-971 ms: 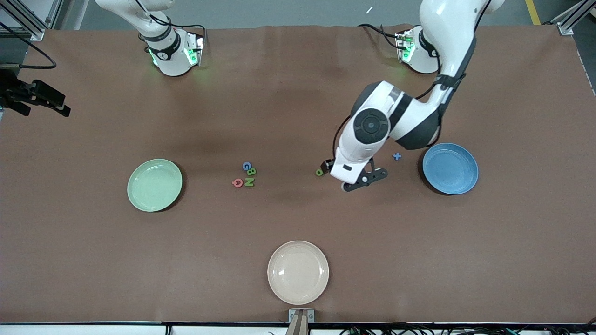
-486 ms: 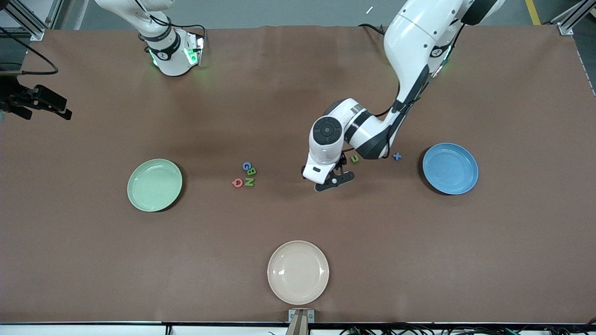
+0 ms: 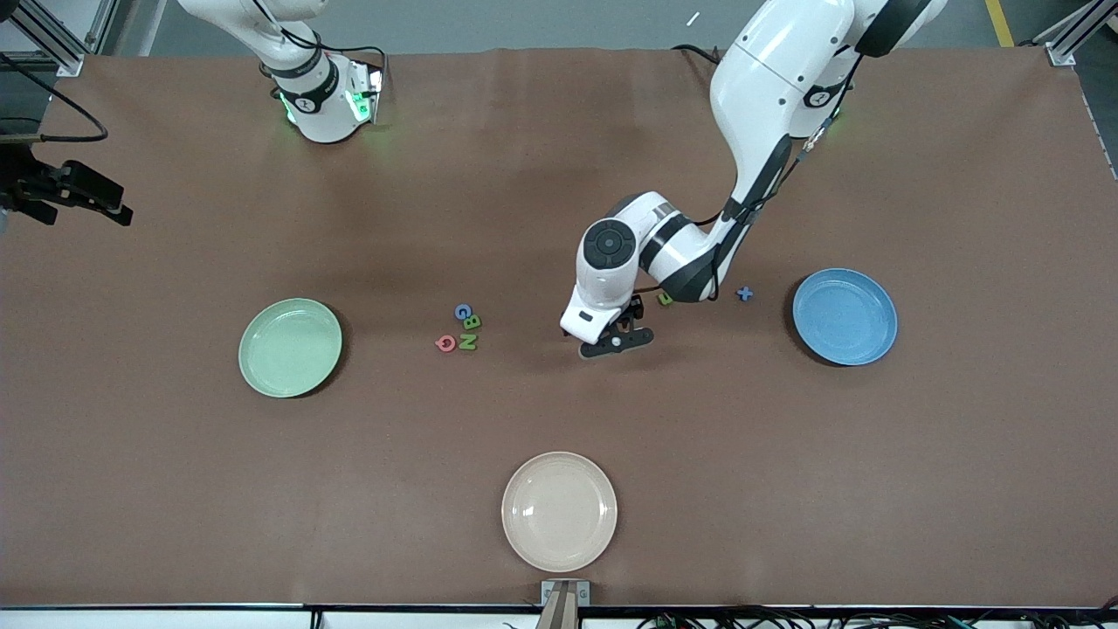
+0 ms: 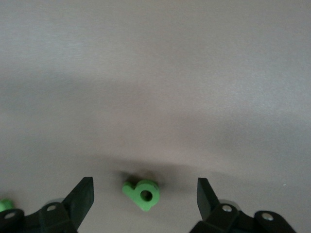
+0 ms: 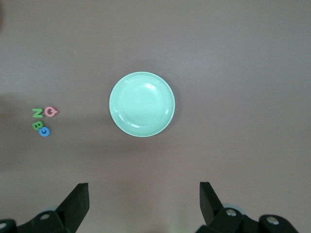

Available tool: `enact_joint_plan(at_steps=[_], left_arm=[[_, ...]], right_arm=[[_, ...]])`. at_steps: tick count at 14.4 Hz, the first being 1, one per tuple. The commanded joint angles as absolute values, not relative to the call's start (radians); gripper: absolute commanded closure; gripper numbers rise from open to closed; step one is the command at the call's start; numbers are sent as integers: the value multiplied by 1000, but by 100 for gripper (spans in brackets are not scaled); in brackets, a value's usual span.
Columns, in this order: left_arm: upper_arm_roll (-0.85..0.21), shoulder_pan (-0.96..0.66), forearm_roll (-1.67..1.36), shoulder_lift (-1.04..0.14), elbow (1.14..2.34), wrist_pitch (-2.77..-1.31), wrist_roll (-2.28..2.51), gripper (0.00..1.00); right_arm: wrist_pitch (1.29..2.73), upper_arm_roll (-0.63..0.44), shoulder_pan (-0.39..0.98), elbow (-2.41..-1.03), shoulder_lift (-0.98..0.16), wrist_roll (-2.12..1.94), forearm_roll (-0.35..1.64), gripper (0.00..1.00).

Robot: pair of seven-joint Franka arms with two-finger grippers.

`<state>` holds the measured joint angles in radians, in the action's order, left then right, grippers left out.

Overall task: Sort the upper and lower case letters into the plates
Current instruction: 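Grasp the green b with the left gripper while the right gripper reaches the pink G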

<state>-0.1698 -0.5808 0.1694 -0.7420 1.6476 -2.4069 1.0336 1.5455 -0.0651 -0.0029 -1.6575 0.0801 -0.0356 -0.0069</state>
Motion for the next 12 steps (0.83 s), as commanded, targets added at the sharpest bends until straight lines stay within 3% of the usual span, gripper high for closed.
enact_joint_plan(at_steps=[1,3,7,12], left_arm=[[-170,-568,173,-724,1726,-2503,962,7],[-172,-561,172,-722,1743,-2516,928,10],[-184,-555,132,-716,1759,-2517,878,26],[-198,-557,94,-715,1764,-2517,853,29]], right_arm=[[1532,-64,-9,-1640,78,-43,-25,0],[1532,-67,-17,-1640,69,-38,-26,0],[1557,-68,-44,-1611,-52,-51,0,0],[1586,-67,-94,-1597,-172,-61,-40,0]])
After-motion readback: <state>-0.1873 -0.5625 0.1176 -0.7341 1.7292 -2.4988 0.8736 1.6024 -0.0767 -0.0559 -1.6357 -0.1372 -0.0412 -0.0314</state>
